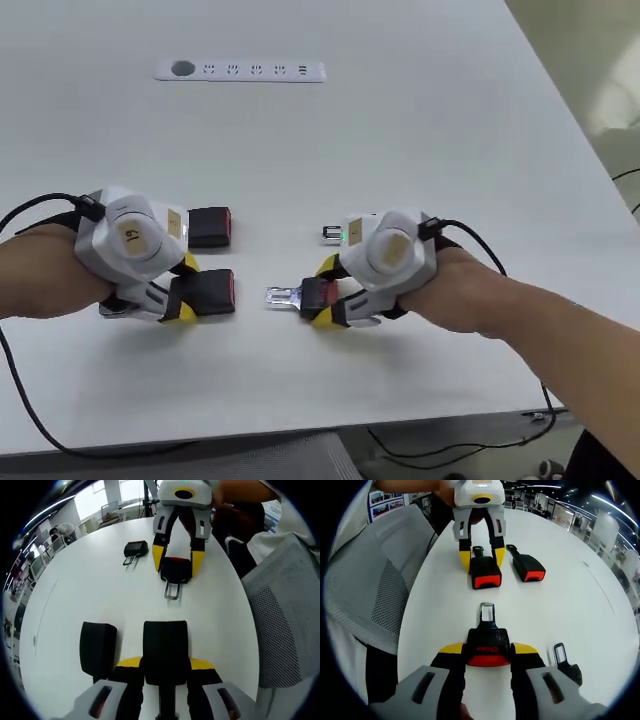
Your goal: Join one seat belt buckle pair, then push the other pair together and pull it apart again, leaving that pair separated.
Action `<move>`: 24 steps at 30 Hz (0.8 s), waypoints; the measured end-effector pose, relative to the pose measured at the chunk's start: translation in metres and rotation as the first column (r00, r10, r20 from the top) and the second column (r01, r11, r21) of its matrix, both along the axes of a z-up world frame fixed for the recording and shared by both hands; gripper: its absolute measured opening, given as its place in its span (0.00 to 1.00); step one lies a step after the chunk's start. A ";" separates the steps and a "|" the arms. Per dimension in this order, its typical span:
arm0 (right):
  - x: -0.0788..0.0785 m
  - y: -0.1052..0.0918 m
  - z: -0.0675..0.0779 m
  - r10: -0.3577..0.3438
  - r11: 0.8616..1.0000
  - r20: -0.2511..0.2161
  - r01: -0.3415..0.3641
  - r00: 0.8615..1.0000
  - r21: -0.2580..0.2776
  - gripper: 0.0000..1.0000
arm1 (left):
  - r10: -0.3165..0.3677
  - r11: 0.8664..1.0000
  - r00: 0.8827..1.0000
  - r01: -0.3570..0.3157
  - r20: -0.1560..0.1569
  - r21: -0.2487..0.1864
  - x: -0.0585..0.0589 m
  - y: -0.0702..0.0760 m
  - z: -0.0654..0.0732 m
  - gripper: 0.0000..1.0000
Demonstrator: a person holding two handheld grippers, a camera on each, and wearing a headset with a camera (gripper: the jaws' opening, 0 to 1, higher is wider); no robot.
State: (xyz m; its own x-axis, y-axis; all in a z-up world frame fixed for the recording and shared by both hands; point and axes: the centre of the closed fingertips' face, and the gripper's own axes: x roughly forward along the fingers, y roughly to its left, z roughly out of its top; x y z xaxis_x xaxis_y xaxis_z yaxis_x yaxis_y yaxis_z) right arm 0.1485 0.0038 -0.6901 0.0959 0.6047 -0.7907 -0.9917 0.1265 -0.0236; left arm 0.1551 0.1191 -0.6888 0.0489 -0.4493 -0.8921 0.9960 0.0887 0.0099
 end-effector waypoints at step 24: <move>0.008 0.031 0.000 0.071 0.996 0.042 -0.069 0.997 -0.050 0.33 | -0.025 1.000 1.000 0.025 -0.015 0.019 0.001 -0.001 -0.003 0.33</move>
